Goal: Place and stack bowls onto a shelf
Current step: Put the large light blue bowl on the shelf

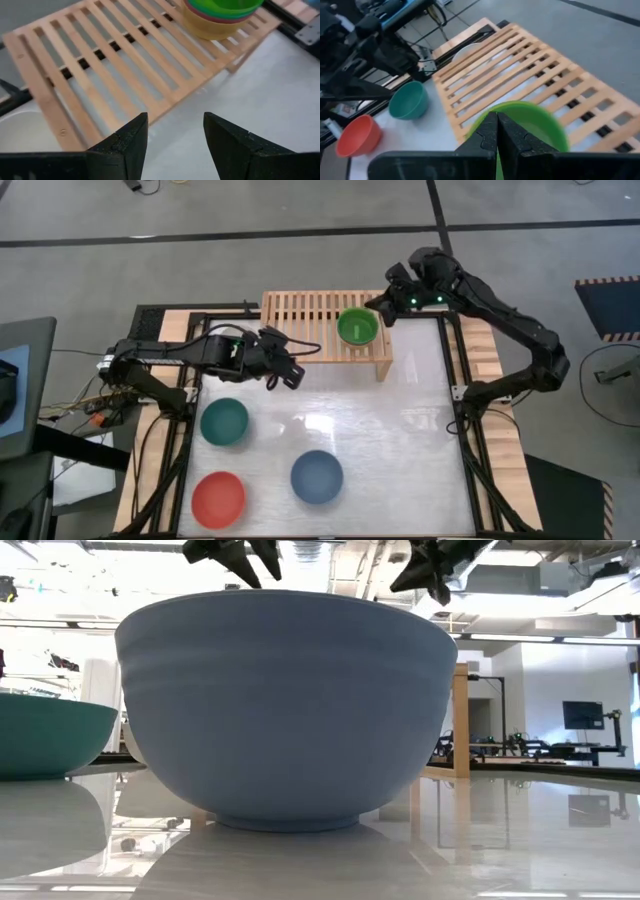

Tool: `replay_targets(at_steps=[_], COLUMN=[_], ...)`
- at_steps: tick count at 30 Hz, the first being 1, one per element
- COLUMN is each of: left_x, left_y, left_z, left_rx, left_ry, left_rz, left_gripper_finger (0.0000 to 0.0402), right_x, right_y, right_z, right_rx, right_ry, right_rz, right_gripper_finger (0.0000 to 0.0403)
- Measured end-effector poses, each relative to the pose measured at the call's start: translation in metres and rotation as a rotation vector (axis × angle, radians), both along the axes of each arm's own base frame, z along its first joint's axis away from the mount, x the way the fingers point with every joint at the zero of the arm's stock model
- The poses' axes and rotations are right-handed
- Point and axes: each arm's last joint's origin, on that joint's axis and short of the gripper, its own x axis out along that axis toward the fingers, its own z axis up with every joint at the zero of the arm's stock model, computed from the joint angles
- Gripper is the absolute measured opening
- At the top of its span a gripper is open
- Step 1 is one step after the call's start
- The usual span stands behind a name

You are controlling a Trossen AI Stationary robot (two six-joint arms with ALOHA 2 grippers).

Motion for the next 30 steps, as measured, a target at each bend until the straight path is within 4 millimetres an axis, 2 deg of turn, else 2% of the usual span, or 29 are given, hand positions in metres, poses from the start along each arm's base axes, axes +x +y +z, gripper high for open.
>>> replay_targets(at_steps=[5, 14, 22, 26, 30], left_x=[0.002, 0.003, 0.011, 0.018, 0.02], left_y=[-0.011, -0.048, -0.068, -0.072, -0.074], left_z=[0.002, -0.008, -0.058, -0.083, -0.1], left_rx=[-0.008, 0.012, -0.095, -0.173, -0.206], left_ry=[-0.03, -0.011, -0.023, -0.101, -0.153], left_rz=[-0.033, -0.094, -0.152, -0.194, -0.213], left_gripper_finger=[0.0176, 0.0176, 0.0176, 0.0176, 0.0176], right_x=[0.009, 0.02, 0.027, 0.033, 0.039], right_y=[0.011, 0.022, 0.035, 0.048, 0.064], right_z=[0.003, 0.01, 0.01, 0.01, 0.008], right_rx=[-0.018, -0.047, -0.007, 0.008, -0.007], right_ry=[-0.031, -0.094, -0.107, -0.105, -0.072], right_rz=[0.051, 0.049, 0.072, 0.08, 0.067], right_gripper_finger=[0.0025, 0.0026, 0.0026, 0.0025, 0.0025])
